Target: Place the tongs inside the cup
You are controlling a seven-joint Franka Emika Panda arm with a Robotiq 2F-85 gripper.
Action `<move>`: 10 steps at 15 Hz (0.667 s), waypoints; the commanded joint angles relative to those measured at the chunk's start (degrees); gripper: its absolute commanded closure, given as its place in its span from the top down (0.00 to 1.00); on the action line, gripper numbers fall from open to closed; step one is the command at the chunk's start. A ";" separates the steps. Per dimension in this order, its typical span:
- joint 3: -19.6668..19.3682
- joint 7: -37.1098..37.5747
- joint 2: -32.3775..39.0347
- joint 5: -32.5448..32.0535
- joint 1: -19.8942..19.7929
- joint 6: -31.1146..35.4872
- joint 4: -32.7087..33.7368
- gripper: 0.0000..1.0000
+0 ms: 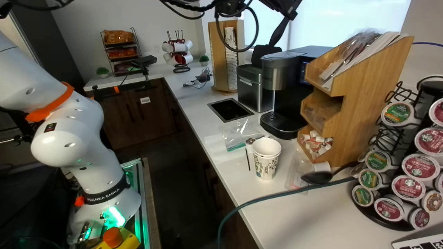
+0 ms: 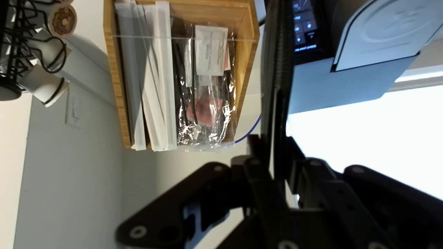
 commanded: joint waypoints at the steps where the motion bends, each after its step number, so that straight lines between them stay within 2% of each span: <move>1: 0.40 -0.78 -11.75 -1.48 -2.09 -6.16 -9.07 0.05; 2: 0.04 -0.38 -12.97 -1.11 -2.51 -7.60 -9.65 0.05; 3: 0.09 -0.80 -8.58 -0.33 -1.34 -5.33 -5.75 0.19; 5: -0.03 -0.72 -11.62 -0.43 -2.21 -6.65 -8.06 0.19; 8: -0.02 -0.71 -12.30 -0.45 -2.39 -6.74 -8.95 0.19; 9: -0.03 -0.71 -12.23 -0.45 -2.39 -6.74 -8.97 0.05; 10: 1.27 0.20 -13.05 -2.15 -4.16 -4.13 -10.59 0.05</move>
